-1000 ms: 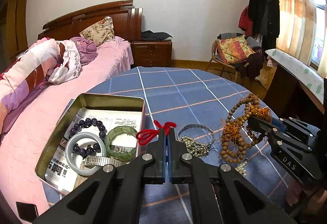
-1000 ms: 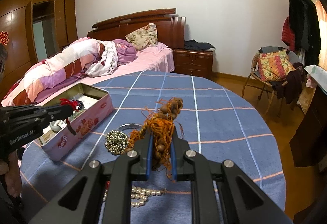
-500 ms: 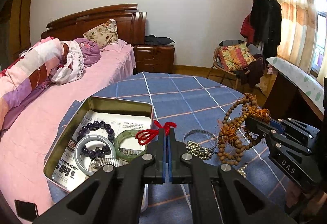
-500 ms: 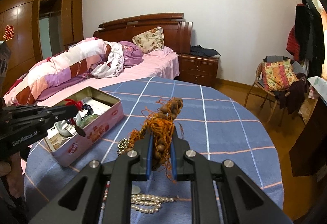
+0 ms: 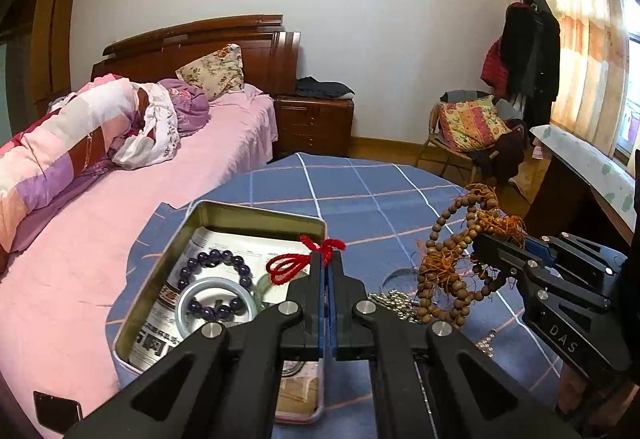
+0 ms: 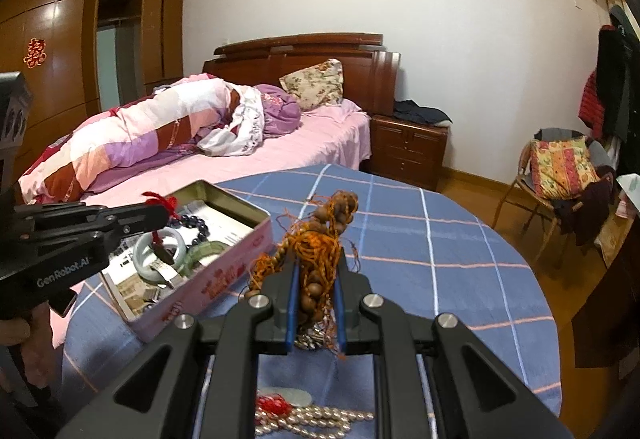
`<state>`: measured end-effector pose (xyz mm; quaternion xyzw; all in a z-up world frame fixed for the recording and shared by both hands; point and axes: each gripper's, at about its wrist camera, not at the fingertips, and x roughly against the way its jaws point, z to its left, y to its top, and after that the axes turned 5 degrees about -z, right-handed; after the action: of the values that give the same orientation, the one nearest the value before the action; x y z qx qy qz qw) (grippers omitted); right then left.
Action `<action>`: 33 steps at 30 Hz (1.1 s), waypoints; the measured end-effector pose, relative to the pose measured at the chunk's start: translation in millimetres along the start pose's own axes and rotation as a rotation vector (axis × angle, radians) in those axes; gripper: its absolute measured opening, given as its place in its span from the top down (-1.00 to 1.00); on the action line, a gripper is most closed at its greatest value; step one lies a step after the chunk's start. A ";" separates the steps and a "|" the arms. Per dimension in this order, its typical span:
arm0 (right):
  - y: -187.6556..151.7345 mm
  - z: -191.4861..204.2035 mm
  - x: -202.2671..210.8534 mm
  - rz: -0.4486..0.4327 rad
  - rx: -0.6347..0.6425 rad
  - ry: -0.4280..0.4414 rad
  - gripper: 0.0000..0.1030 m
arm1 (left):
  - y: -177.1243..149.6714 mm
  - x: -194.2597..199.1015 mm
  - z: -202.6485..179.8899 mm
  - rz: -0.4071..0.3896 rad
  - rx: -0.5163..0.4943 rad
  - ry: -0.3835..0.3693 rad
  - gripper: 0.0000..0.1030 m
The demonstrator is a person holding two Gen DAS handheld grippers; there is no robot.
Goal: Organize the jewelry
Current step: 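Carry the wooden beads and red cord over the tin with both tools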
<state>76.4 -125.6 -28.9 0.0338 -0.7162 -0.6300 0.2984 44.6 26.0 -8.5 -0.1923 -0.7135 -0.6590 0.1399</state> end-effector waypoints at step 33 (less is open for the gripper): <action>45.6 66.9 -55.2 -0.030 0.061 0.145 0.67 | 22.1 -15.3 72.1 -0.015 0.033 0.146 1.00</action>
<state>105.1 -33.8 -10.0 0.0990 -0.7110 -0.6083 0.3386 72.1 97.6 -2.5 -0.1360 -0.7135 -0.6606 0.1899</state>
